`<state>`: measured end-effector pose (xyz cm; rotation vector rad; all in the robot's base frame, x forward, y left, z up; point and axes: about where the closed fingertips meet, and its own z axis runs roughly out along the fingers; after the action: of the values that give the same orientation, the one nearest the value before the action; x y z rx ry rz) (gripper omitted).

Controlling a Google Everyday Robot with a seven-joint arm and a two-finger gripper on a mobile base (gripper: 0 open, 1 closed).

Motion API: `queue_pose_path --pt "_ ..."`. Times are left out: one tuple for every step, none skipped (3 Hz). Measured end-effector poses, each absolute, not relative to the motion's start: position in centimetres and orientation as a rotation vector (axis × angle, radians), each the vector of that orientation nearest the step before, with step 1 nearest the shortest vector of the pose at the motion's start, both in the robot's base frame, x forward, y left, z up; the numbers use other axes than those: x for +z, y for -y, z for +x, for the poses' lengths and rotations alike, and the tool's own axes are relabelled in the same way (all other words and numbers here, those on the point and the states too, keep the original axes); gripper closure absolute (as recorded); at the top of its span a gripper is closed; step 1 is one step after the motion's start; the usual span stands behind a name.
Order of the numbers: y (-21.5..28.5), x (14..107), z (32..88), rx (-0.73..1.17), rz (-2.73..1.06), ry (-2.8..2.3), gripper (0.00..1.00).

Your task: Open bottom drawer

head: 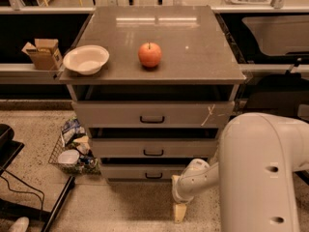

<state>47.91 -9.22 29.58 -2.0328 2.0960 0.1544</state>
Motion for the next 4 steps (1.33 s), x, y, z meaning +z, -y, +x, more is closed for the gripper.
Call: queue_pose_path --pt "10.6 26.2 50.1 0.056 -2.09 -2.103 0.0" --pt "12.1 23.5 51.8 -0.027 -2.096 -2.127 0.0" --pt "11.8 21.2 53.3 -0.063 -2.071 -2.126 0.0" --pt "11.0 19.9 54.8 -0.089 -2.05 -2.112 0.0"
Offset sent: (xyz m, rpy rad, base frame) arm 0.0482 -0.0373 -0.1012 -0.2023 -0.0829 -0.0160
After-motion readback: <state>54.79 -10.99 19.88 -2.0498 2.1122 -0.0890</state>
